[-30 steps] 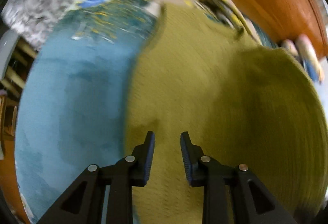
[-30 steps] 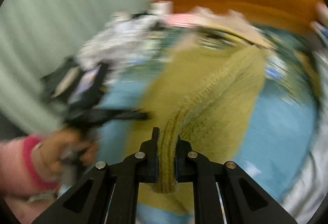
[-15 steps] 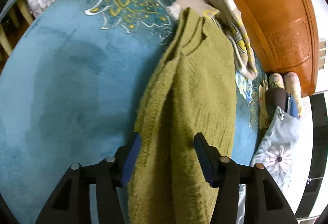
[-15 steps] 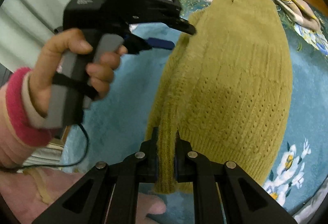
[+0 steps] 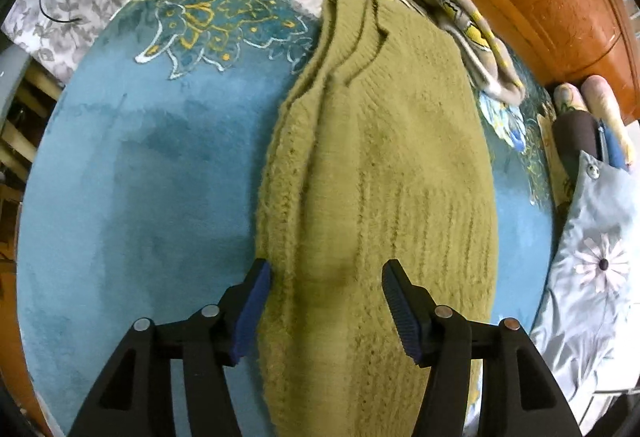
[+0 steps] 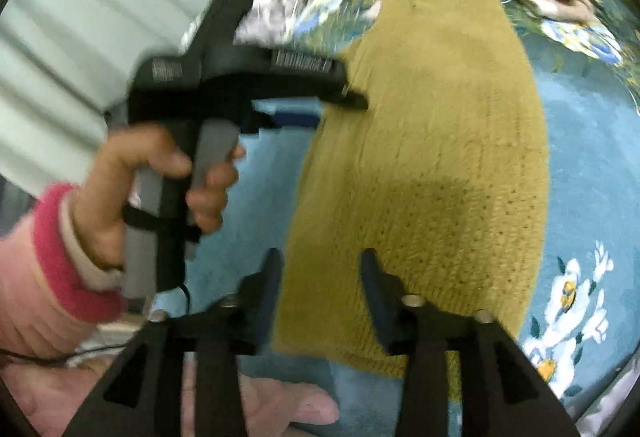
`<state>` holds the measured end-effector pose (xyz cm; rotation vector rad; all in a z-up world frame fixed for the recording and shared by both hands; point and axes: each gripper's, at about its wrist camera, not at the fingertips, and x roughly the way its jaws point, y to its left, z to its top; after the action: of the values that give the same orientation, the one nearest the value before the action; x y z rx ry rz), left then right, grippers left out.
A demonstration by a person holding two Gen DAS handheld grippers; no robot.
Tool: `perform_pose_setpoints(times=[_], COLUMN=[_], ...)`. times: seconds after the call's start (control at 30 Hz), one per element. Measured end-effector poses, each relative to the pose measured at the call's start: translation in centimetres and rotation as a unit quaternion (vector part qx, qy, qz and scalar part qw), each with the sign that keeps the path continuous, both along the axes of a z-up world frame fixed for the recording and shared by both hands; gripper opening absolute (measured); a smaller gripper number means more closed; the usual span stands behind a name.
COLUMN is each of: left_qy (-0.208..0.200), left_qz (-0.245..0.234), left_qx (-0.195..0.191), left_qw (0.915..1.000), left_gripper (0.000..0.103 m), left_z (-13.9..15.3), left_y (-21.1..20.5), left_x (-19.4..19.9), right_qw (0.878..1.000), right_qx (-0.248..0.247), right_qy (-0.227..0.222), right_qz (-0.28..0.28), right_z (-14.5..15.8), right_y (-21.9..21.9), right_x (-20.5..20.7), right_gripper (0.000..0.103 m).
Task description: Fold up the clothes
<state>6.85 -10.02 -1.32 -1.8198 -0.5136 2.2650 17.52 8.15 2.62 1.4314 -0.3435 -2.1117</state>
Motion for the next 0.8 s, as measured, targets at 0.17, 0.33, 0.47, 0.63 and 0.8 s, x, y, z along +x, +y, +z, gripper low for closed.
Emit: perform_pose_setpoints(times=[0.17, 0.33, 0.47, 0.63, 0.8], left_qy=[-0.004, 0.01, 0.002, 0.032, 0.057], left_qz=[-0.02, -0.06, -0.047, -0.069, -0.105], left_qx=[-0.006, -0.028, -0.013, -0.049, -0.056], left_qw=[0.9998, 0.9978, 0.9988, 0.9959, 0.9912], left_gripper=[0.062, 0.062, 0.062, 0.06, 0.062], left_z=[-0.1, 0.4, -0.3, 1.3, 1.9], left_y=[0.4, 1.2, 1.1, 1.5, 1.7], left_x=[0.6, 1.7, 1.3, 1.9, 2.6], right_qw=[0.994, 0.978, 0.973, 0.976, 0.976], right_qx=[-0.012, -0.001, -0.012, 0.004, 0.004], right_qy=[-0.014, -0.068, -0.099, -0.096, -0.11], right_qz=[-0.112, -0.197, -0.21, -0.193, -0.187], right_z=[-0.8, -3.9, -5.2, -4.6, -5.4], right_y=[5.2, 9.7, 9.9, 9.1, 9.7], right_x=[-0.6, -0.6, -1.1, -1.2, -0.3], right_gripper=[0.049, 0.05, 0.049, 0.049, 0.05])
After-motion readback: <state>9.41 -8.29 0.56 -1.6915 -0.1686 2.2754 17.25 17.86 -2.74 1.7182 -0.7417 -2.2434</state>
